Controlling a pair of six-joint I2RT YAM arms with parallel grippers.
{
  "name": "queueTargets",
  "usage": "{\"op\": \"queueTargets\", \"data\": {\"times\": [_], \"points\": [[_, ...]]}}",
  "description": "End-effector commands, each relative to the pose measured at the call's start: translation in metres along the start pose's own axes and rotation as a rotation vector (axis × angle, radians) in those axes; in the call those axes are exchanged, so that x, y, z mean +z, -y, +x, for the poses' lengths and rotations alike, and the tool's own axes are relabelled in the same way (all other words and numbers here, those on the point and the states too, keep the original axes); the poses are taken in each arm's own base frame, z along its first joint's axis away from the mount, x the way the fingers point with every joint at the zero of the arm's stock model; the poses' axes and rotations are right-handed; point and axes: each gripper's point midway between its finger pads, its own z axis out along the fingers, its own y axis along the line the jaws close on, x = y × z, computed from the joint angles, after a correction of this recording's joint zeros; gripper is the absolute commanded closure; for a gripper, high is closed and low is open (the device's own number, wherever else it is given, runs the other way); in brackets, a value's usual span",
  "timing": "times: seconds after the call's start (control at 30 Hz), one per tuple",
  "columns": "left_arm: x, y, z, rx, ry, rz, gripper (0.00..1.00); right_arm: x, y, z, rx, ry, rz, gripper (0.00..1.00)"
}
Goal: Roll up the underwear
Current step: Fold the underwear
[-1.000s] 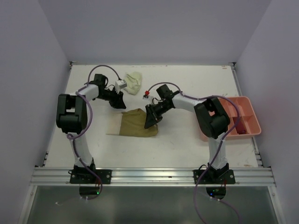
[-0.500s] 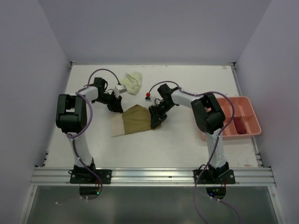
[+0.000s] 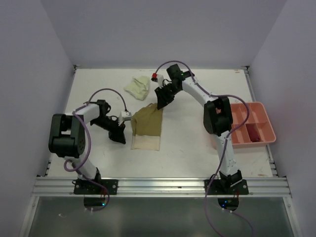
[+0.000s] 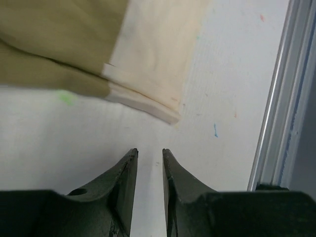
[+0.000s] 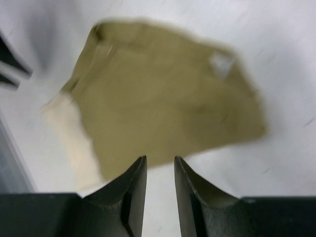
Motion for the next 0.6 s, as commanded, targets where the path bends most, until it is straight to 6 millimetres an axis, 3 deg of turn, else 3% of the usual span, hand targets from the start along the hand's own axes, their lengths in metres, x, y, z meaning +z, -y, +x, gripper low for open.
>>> {"op": "queueTargets", "data": {"times": [0.0,0.13,0.2,0.23,0.33,0.4,0.57], "points": [[-0.048,-0.038,-0.073,0.12,0.239,-0.194,0.69,-0.036,-0.087,-0.007,0.087,0.082,-0.195,0.67],[-0.086,-0.102,-0.121,0.071,0.35,-0.376,0.68,-0.021,-0.136,0.025,0.165,0.068,-0.309,0.66],[-0.086,-0.127,-0.131,0.046,0.373,-0.398,0.67,-0.003,-0.152,0.043,0.234,0.042,-0.34,0.66],[-0.093,-0.136,-0.148,0.079,0.383,-0.418,0.67,0.004,-0.156,0.054,0.247,0.02,-0.347,0.66],[-0.066,-0.152,-0.167,0.061,0.377,-0.393,0.68,0.023,-0.161,0.064,0.282,-0.014,-0.347,0.66],[-0.06,-0.162,-0.18,0.039,0.419,-0.389,0.68,0.034,-0.157,0.07,0.333,-0.013,-0.338,0.66],[-0.028,-0.165,-0.184,0.004,0.423,-0.359,0.7,0.051,-0.148,0.105,0.394,-0.095,-0.313,0.67]]}}
